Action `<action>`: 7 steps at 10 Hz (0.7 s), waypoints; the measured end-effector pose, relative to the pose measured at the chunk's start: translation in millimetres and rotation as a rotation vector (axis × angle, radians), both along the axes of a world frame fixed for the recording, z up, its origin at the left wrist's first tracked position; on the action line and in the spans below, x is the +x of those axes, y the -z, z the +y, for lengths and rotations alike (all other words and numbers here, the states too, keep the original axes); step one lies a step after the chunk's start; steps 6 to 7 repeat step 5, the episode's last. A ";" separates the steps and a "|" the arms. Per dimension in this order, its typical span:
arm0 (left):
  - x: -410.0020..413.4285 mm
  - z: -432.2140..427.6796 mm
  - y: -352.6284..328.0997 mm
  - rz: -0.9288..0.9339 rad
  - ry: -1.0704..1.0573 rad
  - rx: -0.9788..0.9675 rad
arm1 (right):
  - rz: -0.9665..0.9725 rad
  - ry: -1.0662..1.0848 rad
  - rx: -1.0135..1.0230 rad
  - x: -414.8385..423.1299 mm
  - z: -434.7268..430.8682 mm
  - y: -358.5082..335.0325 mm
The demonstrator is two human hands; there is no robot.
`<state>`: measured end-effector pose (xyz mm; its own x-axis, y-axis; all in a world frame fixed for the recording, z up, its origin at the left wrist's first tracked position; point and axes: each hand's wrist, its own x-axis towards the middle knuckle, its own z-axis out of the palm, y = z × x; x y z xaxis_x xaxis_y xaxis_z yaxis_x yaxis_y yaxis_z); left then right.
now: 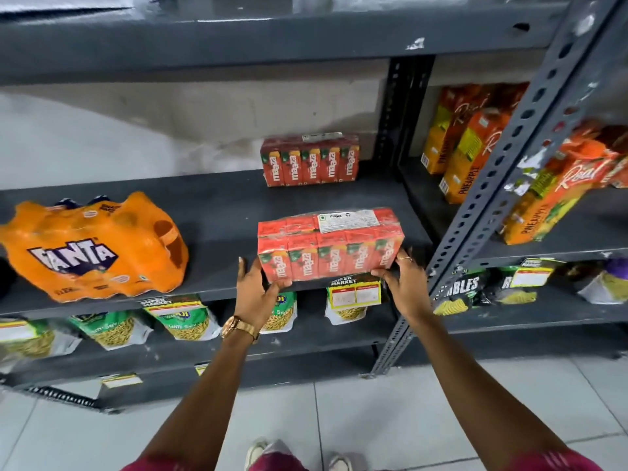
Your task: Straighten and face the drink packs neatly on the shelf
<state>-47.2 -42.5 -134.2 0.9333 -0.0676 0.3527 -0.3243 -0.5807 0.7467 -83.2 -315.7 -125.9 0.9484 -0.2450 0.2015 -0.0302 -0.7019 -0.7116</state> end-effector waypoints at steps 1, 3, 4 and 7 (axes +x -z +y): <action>-2.4 0.3 -2.3 0.024 -0.008 -0.005 | -0.021 -0.004 -0.034 -0.9 -3.3 4.5; -1.5 5.1 3.2 0.021 0.010 0.160 | -0.009 0.026 -0.070 -2.8 -3.9 14.6; -1.8 6.2 -0.3 0.076 0.028 0.242 | -0.003 0.021 -0.079 -5.1 -1.2 13.5; -6.2 5.4 -13.4 0.146 0.033 0.267 | 0.042 -0.012 -0.080 -6.7 0.1 -2.3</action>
